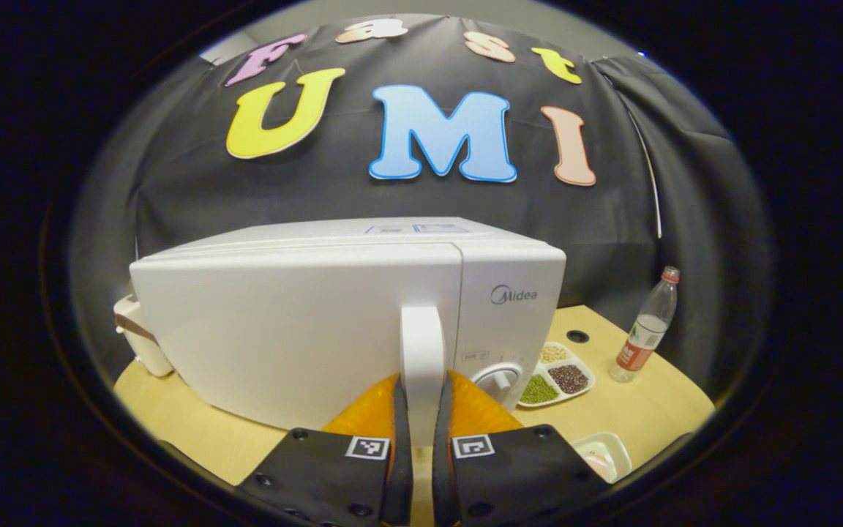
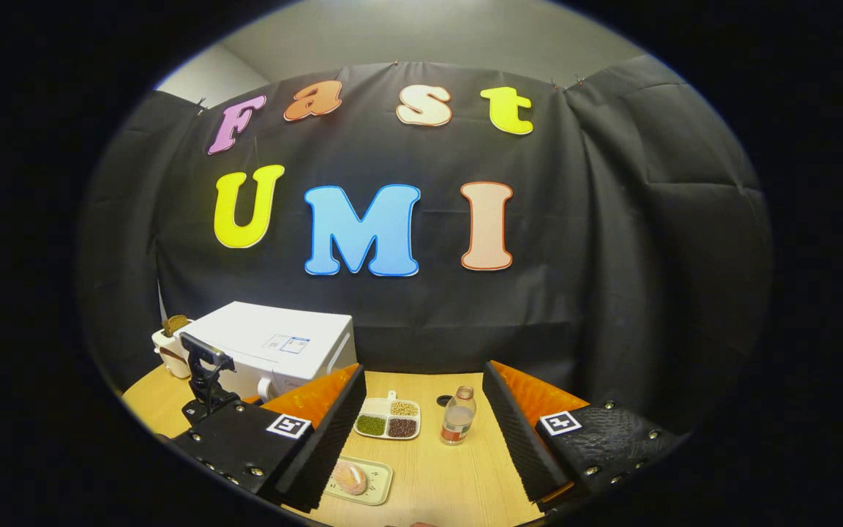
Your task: Open the microwave oven with the left hand, put the food in, and close the microwave oven.
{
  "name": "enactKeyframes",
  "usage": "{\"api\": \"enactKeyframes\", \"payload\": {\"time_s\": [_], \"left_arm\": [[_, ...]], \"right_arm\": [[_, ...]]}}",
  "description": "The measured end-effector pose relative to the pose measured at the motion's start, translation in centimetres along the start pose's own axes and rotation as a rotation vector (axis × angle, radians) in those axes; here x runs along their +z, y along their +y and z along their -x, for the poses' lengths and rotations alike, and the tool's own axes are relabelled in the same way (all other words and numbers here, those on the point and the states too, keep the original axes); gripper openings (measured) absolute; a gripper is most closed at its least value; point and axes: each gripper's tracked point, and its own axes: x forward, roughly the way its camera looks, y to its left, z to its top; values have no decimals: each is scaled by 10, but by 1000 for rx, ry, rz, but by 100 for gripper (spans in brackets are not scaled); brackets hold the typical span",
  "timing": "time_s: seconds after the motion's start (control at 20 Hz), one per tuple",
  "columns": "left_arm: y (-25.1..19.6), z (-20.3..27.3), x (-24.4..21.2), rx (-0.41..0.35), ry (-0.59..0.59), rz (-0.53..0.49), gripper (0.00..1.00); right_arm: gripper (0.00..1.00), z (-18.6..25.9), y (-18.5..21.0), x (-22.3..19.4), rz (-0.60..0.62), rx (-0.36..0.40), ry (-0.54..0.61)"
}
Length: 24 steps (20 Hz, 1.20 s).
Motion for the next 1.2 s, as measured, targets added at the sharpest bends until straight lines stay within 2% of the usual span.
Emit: {"api": "enactKeyframes", "payload": {"time_s": [0.05,0.15,0.4,0.55,0.95,1.2], "left_arm": [[-1,-1,-3,-6,6,2,17],[-1,0,-3,-23,18,12,7],[-2,6,-4,-68,49,-2,6],[1,45,-15,-103,38,-32,7],[20,120,-40,-307,122,-79,6],[57,186,-62,-443,180,-132,7]], "right_arm": [[98,0,2,-1,1,2,1],[98,3,8,-2,0,5,2],[98,8,15,-3,6,-1,3],[98,9,18,-8,-11,-10,10],[98,4,61,-23,-39,46,44],[98,12,96,-36,-26,80,66]]}}
